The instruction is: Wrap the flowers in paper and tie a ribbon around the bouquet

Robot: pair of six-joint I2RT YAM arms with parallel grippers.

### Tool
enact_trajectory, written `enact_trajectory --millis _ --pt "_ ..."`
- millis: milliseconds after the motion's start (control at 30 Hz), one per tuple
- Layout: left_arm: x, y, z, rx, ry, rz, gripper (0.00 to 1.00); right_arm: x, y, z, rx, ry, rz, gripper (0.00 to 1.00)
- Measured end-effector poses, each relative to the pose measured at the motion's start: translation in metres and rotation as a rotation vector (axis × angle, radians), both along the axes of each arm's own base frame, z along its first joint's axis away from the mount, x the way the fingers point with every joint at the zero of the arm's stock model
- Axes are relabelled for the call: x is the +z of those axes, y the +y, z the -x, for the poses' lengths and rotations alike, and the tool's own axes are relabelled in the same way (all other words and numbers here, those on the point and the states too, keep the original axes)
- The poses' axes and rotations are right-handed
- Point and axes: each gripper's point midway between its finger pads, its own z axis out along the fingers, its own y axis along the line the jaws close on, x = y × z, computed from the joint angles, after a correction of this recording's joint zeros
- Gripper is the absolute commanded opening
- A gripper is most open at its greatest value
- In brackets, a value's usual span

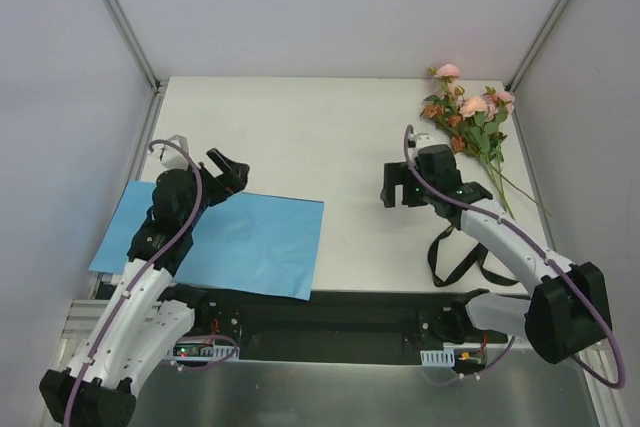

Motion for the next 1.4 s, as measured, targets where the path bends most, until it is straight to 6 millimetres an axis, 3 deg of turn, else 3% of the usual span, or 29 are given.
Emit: enact_trajectory --millis 33,67,167,300,367,400,433,533,667,900,1033,1200,1400 --pt "-0.007 -0.006 0.002 -0.021 0.034 0.023 0.83 0.001 0.018 0.007 0.071 0.008 -0.018 1.0" --pt "-0.016 -0.013 0.004 -0.052 0.079 0.047 0.67 0.002 0.036 0.013 0.139 0.018 -0.032 1.0" --pt "-0.048 -0.031 0.009 -0.112 0.229 0.102 0.48 0.005 0.088 0.027 0.34 0.045 -0.05 1.0" --pt "-0.111 -0.045 0.027 -0.146 0.48 0.162 0.34 0.012 0.168 0.024 0.559 0.08 -0.08 1.0" --pt "-0.137 -0.048 0.039 -0.145 0.59 0.176 0.18 0.01 0.196 0.02 0.625 0.095 -0.099 1.0" --pt "-0.15 -0.049 0.045 -0.14 0.649 0.182 0.05 0.008 0.211 0.02 0.666 0.115 -0.115 0.98" --pt "-0.16 -0.05 0.05 -0.134 0.7 0.191 0.0 0.005 0.223 0.019 0.695 0.132 -0.129 0.98" --pt "-0.18 -0.053 0.058 -0.13 0.802 0.196 0.0 -0.007 0.248 0.014 0.748 0.186 -0.156 0.98" --pt "-0.199 -0.055 0.067 -0.113 0.89 0.195 0.0 -0.028 0.259 0.011 0.78 0.254 -0.162 0.94" --pt "-0.212 -0.05 0.072 -0.05 0.926 0.198 0.0 -0.061 0.268 0.003 0.81 0.332 -0.14 0.86" --pt "-0.215 -0.053 0.068 -0.037 0.929 0.217 0.0 -0.077 0.267 0.005 0.824 0.372 -0.135 0.86" --pt "-0.216 -0.056 0.063 -0.035 0.925 0.234 0.0 -0.077 0.267 0.004 0.842 0.37 -0.147 0.82" --pt "-0.217 -0.057 0.06 -0.033 0.921 0.243 0.0 -0.076 0.267 0.003 0.845 0.369 -0.154 0.87"
